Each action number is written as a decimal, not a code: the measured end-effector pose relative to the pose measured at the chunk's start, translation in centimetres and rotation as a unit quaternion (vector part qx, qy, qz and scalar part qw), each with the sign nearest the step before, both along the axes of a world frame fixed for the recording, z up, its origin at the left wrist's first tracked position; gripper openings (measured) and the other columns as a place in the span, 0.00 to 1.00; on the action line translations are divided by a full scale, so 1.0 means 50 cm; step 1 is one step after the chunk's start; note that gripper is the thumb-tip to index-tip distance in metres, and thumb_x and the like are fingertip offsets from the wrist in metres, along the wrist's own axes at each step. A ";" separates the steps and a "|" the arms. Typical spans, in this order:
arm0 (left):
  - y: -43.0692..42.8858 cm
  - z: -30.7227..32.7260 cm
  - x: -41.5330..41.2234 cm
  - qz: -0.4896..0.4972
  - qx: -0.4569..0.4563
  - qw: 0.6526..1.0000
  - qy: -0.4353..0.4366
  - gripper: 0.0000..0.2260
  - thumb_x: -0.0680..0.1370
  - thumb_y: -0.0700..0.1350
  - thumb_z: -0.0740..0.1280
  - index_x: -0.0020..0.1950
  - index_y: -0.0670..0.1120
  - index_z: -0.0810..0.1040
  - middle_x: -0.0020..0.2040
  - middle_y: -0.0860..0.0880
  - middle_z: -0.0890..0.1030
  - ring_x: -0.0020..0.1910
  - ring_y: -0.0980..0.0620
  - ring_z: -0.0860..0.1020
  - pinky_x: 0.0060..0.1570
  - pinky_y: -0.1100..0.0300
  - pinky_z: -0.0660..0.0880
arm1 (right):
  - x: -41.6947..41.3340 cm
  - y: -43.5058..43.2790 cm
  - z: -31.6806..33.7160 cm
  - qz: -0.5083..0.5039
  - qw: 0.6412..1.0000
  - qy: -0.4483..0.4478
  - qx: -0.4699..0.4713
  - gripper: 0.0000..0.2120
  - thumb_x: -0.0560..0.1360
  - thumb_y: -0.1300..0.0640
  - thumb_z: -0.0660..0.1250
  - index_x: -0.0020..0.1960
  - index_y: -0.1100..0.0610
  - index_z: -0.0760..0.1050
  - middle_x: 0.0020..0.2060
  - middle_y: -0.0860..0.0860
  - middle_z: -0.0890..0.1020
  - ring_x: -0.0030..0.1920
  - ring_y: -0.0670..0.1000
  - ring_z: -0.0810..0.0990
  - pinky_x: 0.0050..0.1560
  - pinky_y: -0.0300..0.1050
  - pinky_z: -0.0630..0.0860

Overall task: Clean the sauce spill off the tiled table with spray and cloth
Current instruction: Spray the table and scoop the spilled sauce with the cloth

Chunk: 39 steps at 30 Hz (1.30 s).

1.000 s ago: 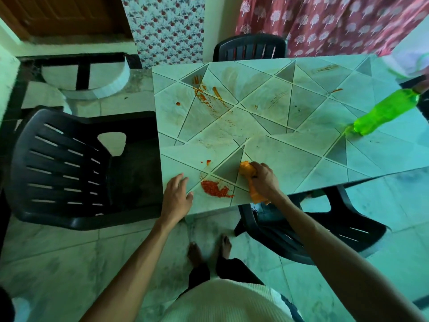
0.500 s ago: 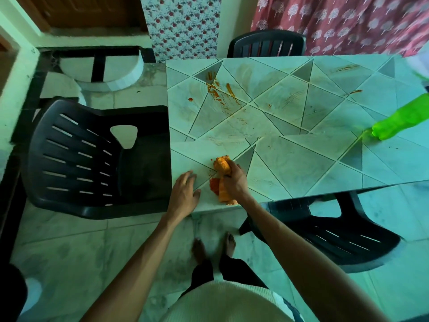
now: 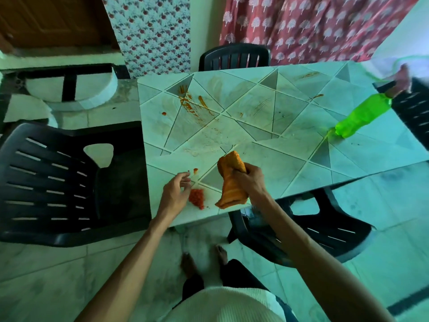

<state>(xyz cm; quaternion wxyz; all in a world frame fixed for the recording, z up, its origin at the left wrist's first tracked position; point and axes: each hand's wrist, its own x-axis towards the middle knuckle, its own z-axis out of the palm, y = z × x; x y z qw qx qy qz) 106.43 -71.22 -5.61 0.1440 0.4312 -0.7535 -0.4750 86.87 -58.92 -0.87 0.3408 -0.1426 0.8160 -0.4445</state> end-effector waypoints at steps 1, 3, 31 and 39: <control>0.004 0.011 -0.013 0.001 0.004 1.000 0.007 0.14 0.81 0.45 0.65 0.66 0.46 0.76 0.57 0.50 0.81 0.57 0.53 0.79 0.52 0.65 0.75 | -0.009 0.010 0.006 -0.013 0.999 -0.033 -0.021 0.04 0.75 0.59 0.70 0.50 0.55 0.80 0.45 0.58 0.85 0.47 0.60 0.85 0.50 0.58 0.83; 0.018 0.027 -0.050 -0.003 0.001 1.000 0.017 0.13 0.81 0.47 0.65 0.65 0.47 0.77 0.56 0.50 0.82 0.53 0.55 0.80 0.45 0.72 0.72 | -0.037 0.034 0.015 -0.037 0.991 -0.109 -0.066 0.08 0.78 0.60 0.69 0.56 0.56 0.78 0.50 0.60 0.84 0.52 0.62 0.84 0.54 0.59 0.82; 0.145 0.130 0.243 0.369 0.034 0.915 0.159 0.08 0.80 0.45 0.67 0.58 0.47 0.80 0.49 0.51 0.85 0.47 0.58 0.83 0.52 0.56 0.79 | 0.178 -0.093 0.052 0.238 0.911 -0.335 -0.035 0.19 0.75 0.45 0.72 0.61 0.52 0.74 0.56 0.59 0.84 0.54 0.63 0.84 0.52 0.62 0.82; 0.234 0.132 0.676 0.521 0.026 0.832 0.188 0.17 0.70 0.60 0.69 0.53 0.52 0.81 0.46 0.50 0.86 0.48 0.50 0.84 0.54 0.47 0.80 | 0.628 -0.179 0.067 0.376 0.854 -0.360 0.011 0.26 0.71 0.44 0.73 0.65 0.54 0.74 0.55 0.60 0.85 0.53 0.63 0.85 0.54 0.63 0.81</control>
